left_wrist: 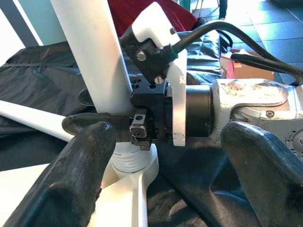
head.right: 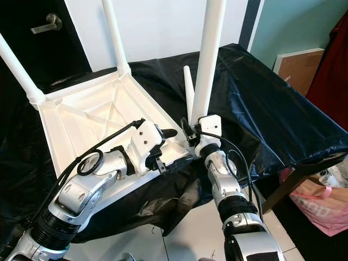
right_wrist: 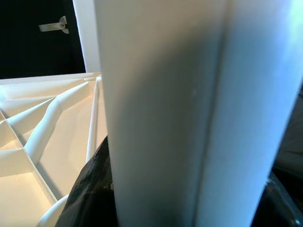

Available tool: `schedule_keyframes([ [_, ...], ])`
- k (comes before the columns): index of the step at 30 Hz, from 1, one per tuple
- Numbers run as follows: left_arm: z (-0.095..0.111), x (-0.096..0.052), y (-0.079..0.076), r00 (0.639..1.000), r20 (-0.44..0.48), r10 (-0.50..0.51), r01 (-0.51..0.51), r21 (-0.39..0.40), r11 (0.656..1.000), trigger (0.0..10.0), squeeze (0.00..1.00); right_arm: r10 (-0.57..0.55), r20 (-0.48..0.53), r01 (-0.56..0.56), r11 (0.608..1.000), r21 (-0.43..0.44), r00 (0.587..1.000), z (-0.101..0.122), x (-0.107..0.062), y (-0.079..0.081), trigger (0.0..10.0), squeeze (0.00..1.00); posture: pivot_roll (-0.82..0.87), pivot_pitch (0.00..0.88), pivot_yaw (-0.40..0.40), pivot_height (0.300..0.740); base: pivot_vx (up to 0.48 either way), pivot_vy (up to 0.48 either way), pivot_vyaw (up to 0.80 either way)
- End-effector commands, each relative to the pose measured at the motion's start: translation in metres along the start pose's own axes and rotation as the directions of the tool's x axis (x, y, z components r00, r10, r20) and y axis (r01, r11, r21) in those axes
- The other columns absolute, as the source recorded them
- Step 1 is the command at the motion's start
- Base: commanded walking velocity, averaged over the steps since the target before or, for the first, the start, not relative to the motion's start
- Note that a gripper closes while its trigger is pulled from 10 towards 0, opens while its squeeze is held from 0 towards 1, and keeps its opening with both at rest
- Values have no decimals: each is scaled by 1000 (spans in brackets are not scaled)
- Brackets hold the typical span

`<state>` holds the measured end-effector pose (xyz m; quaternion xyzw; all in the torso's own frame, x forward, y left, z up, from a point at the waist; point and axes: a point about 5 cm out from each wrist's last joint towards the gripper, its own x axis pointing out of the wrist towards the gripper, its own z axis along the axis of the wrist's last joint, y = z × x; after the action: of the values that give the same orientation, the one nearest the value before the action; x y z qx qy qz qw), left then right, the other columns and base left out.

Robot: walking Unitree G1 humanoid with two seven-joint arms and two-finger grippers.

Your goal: Building children table

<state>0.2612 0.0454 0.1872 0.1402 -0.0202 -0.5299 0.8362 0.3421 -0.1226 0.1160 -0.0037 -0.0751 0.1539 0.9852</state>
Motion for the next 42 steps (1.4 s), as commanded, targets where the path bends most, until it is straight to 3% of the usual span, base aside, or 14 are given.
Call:
schedule_keyframes([
  [1,4,0,-2,999,4,-41,41,10,999,10000,0,-30,-262,49,997,66,965,-48,-22,1,10000,0,-56,33,40,740,0,0,0],
  [7,4,0,-1,999,5,-40,40,10,999,10000,0,-52,-274,87,989,118,960,-47,-20,-2,10000,0,-55,33,37,740,0,0,0],
  [11,5,0,-1,999,5,-39,39,11,999,10000,0,-51,-271,83,991,107,961,-47,-20,-2,10000,0,-55,33,37,740,0,0,0],
  [13,5,0,-1,999,5,-37,37,12,999,10000,0,-20,-226,28,999,32,974,-42,-21,0,10000,0,-56,32,37,740,0,0,0],
  [20,5,0,0,999,7,-39,39,11,999,10000,0,50,-199,-64,996,-63,979,-40,-23,9,10000,0,-60,32,38,740,0,0,0],
  [32,5,0,0,999,8,-38,38,11,999,10000,0,59,-202,-74,995,-71,978,-41,-25,10,10000,0,-56,31,38,740,0,0,0],
  [37,9,-4,9,999,36,-23,24,-30,999,10000,0,73,-113,-82,994,-75,991,-21,-18,6,10000,0,-63,27,40,740,0,0,0],
  [38,12,-7,16,998,66,-19,23,-70,997,10000,1000,81,-72,-87,993,-84,994,-10,-15,2,10000,0,-64,26,42,740,0,0,0],
  [42,17,-14,25,995,102,-12,23,-104,994,10000,1000,99,-18,-100,989,-106,995,8,-13,-6,10000,0,-66,26,40,740,0,0,0],
])
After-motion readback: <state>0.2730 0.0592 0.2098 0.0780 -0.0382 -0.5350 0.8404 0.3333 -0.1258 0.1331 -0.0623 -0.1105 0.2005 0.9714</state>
